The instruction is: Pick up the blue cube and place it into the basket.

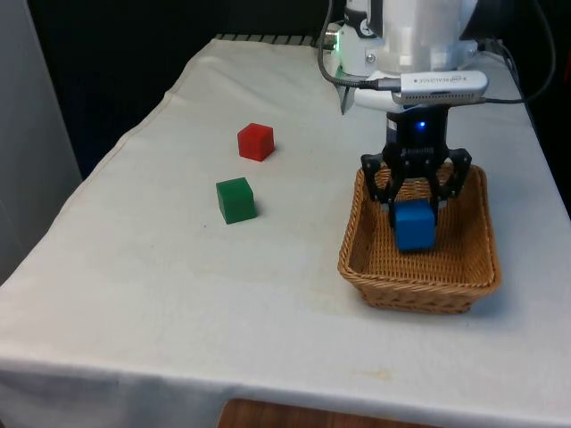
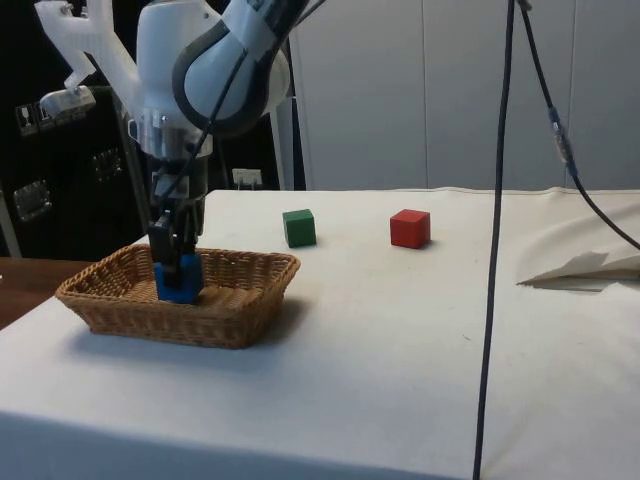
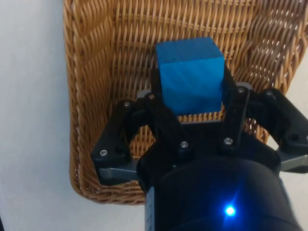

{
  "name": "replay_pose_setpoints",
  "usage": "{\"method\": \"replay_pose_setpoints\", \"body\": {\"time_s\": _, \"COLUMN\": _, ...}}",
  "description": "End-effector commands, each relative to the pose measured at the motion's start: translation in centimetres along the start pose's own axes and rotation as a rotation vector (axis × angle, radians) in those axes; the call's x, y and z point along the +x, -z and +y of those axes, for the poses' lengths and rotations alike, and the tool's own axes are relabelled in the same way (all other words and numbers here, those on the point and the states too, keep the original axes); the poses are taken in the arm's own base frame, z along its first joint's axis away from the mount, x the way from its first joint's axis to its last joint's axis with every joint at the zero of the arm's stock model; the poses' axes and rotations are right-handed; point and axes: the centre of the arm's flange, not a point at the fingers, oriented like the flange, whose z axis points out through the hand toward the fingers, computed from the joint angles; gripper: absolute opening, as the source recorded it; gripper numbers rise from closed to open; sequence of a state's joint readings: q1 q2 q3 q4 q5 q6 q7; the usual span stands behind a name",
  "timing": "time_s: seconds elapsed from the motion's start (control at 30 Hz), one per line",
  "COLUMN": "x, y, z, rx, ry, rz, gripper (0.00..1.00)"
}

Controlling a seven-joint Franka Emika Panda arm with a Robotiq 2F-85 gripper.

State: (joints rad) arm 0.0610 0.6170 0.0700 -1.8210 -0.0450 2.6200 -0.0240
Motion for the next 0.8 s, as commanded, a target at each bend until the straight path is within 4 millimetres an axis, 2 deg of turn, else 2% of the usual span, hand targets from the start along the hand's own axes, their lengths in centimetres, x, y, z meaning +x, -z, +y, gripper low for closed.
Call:
{"method": "replay_pose_setpoints", "body": {"time_s": 0.0, "x": 0.05, "y": 0.05, "z": -0.05, "rx": 0.002, "ry": -0.001, "rz": 0.002, "gripper": 0.01}}
{"method": "replay_pose_setpoints", "body": {"time_s": 0.07, "x": 0.04, "y": 0.04, "z": -0.06, "rx": 0.001, "ry": 0.000, "rz": 0.001, "gripper": 0.01}}
{"method": "replay_pose_setpoints", "body": {"time_s": 0.13, "x": 0.04, "y": 0.04, "z": 0.01, "rx": 0.000, "ry": -0.001, "rz": 0.001, "gripper": 0.07}}
{"method": "replay_pose_setpoints", "body": {"time_s": 0.17, "x": 0.00, "y": 0.00, "z": 0.00, "rx": 0.000, "ry": -0.001, "rz": 0.000, "gripper": 0.16}}
{"method": "replay_pose_setpoints", "body": {"time_s": 0.2, "x": 0.00, "y": 0.00, "z": -0.07, "rx": 0.000, "ry": 0.001, "rz": 0.000, "gripper": 0.30}}
{"method": "replay_pose_setpoints", "body": {"time_s": 0.23, "x": -0.01, "y": -0.01, "z": 0.00, "rx": 0.000, "ry": 0.000, "rz": -0.001, "gripper": 0.41}}
{"method": "replay_pose_setpoints", "body": {"time_s": 0.27, "x": -0.01, "y": -0.01, "z": -0.07, "rx": 0.000, "ry": 0.001, "rz": -0.001, "gripper": 0.41}}
{"method": "replay_pose_setpoints", "body": {"time_s": 0.37, "x": -0.01, "y": -0.01, "z": -0.07, "rx": 0.000, "ry": 0.001, "rz": -0.001, "gripper": 0.70}}
{"method": "replay_pose_setpoints", "body": {"time_s": 0.4, "x": -0.01, "y": -0.01, "z": -0.07, "rx": 0.000, "ry": 0.001, "rz": -0.001, "gripper": 0.90}}
{"method": "replay_pose_setpoints", "body": {"time_s": 0.43, "x": -0.01, "y": -0.01, "z": -0.07, "rx": 0.000, "ry": 0.001, "rz": -0.001, "gripper": 0.97}}
{"method": "replay_pose_setpoints", "body": {"time_s": 0.47, "x": -0.01, "y": -0.01, "z": -0.07, "rx": 0.000, "ry": 0.001, "rz": -0.001, "gripper": 1.00}}
{"method": "replay_pose_setpoints", "body": {"time_s": 0.77, "x": 0.14, "y": 0.47, "z": 0.00, "rx": -0.001, "ry": -0.001, "rz": 0.004, "gripper": 1.00}}
